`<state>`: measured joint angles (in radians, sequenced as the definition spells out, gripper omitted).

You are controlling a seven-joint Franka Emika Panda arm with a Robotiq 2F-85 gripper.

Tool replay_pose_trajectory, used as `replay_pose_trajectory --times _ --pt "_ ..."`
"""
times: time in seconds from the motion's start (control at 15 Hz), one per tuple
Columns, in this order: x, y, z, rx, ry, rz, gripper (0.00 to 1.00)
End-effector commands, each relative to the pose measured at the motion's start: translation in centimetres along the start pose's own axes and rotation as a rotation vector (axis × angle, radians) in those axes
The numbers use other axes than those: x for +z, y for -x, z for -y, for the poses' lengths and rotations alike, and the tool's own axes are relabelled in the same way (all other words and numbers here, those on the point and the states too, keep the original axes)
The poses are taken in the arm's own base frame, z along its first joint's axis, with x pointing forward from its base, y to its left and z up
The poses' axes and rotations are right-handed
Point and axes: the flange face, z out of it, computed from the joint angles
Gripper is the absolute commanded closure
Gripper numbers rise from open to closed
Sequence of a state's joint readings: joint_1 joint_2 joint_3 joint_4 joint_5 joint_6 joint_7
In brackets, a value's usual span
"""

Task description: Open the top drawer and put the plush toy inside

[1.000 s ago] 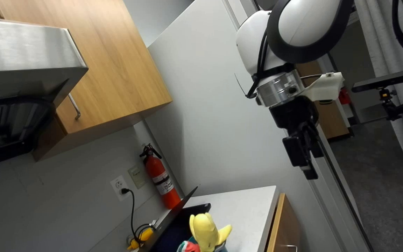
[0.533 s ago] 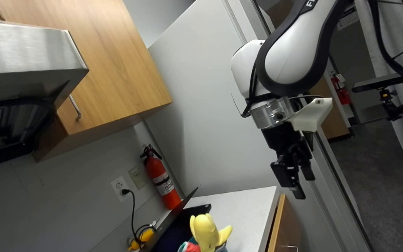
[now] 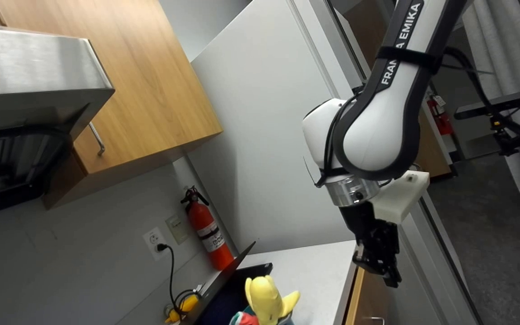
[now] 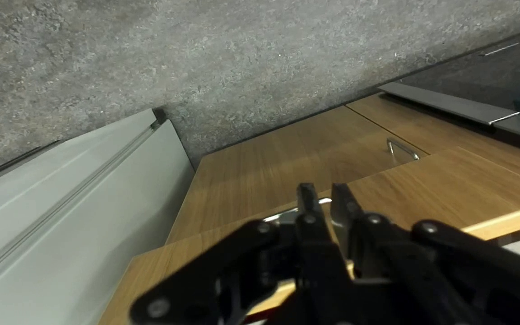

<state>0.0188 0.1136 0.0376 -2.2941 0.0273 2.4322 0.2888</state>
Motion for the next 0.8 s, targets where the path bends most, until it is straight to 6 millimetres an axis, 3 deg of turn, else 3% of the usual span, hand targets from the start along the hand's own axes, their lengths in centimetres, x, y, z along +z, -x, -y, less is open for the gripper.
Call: replay_pose_trajectory --times 0.0,0.73 --pt "1.8 -2.2 0.4 -0.006 -0.013 -0.009 1.0" --pt "5.8 -4.5 0.0 -0.195 0.002 -0.019 1.0"
